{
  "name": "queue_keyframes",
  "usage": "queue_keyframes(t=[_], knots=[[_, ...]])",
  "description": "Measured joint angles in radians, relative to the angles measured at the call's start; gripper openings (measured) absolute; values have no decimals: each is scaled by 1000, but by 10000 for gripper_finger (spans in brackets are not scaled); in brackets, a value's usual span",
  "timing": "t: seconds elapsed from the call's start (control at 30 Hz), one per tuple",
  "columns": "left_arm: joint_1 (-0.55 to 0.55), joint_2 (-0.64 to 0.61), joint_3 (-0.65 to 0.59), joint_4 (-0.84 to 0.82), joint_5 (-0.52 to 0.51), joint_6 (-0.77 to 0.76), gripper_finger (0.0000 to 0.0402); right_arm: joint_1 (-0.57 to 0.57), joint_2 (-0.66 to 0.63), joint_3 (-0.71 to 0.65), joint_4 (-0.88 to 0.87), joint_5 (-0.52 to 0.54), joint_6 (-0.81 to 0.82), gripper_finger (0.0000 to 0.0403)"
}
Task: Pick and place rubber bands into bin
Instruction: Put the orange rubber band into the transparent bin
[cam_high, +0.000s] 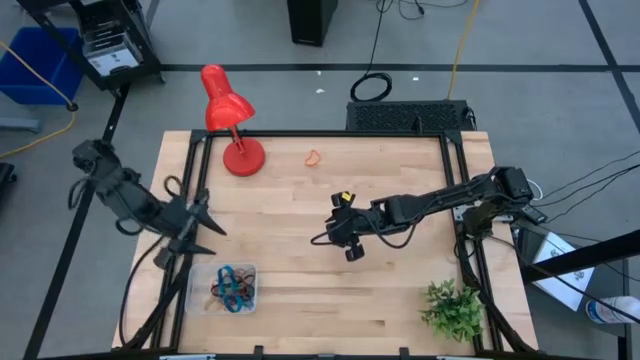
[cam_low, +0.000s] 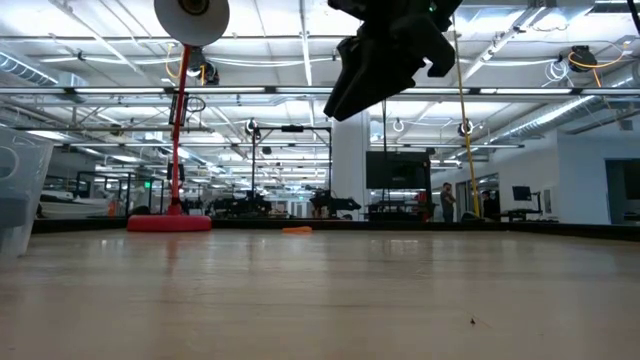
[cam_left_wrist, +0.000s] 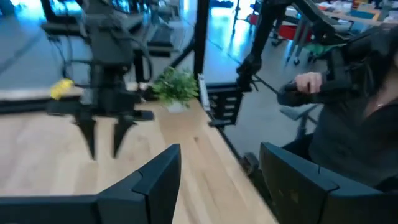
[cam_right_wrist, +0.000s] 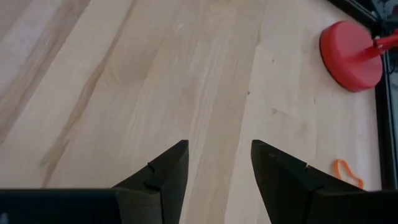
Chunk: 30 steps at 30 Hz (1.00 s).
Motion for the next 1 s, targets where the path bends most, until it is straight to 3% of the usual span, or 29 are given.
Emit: queue_keyframes(t=[0.17, 0.6, 0.77, 0.9, 1.0], knots=[[18, -129, -103, 38, 10, 74, 225, -6, 0, 0, -13, -1, 11, 171], [32, -475, -570, 339, 55, 123, 225, -6, 0, 0, -13, -2, 57, 171], [46, -547, -704, 476, 47, 210, 225, -9, 0, 0, -1, -67, 59, 171], [80, -577, -769, 506, -5, 185, 225, -19, 0, 0, 30, -157, 57, 171], [112, -582, -803, 510, -16, 164, 225, -27, 0, 0, 49, -158, 51, 171]])
